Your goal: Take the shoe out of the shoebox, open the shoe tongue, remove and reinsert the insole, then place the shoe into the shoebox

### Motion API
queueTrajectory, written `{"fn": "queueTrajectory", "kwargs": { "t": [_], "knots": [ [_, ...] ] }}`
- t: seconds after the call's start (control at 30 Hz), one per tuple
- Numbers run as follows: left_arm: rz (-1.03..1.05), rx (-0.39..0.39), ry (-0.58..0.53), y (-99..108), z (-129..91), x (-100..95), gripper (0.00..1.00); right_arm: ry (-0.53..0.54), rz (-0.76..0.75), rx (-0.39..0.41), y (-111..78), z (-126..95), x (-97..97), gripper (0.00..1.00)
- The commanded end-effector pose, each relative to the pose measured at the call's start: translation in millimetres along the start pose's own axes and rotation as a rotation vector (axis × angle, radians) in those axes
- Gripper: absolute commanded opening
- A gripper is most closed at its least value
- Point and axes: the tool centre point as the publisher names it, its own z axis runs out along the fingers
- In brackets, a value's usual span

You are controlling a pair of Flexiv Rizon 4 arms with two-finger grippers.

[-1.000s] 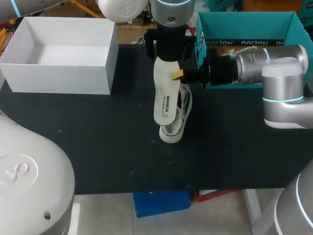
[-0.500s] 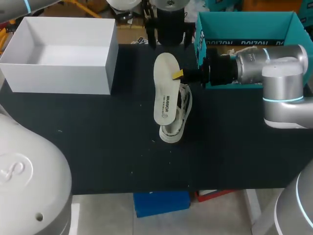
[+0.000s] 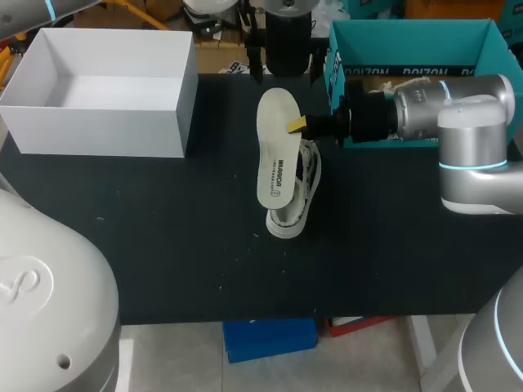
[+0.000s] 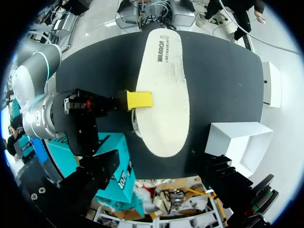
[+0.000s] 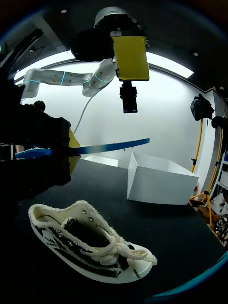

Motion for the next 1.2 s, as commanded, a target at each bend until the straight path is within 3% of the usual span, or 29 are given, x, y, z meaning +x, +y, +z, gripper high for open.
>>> {"fn": "queueTrajectory", "kwargs": {
  "t": [0.03,0.6,0.93,1.2],
  "knots": [
    [0.003,-0.025,-0.01,-25,-9,13.7,1.0,-0.001,0.001,0.002,0.3,0,-0.2,0.0],
    [0.03,-0.028,-0.062,-142,-41,28.2,1.0,-0.001,0.001,0.002,0.3,0,-0.2,0.0],
    [0.064,-0.026,-0.094,-190,-57,36.1,1.0,-0.001,0.001,0.002,0.3,0,-0.2,0.0],
    [0.066,0.008,-0.12,-212,-58,49.1,1.0,-0.001,0.001,0.002,0.3,0,-0.2,0.0]
  ]
}}
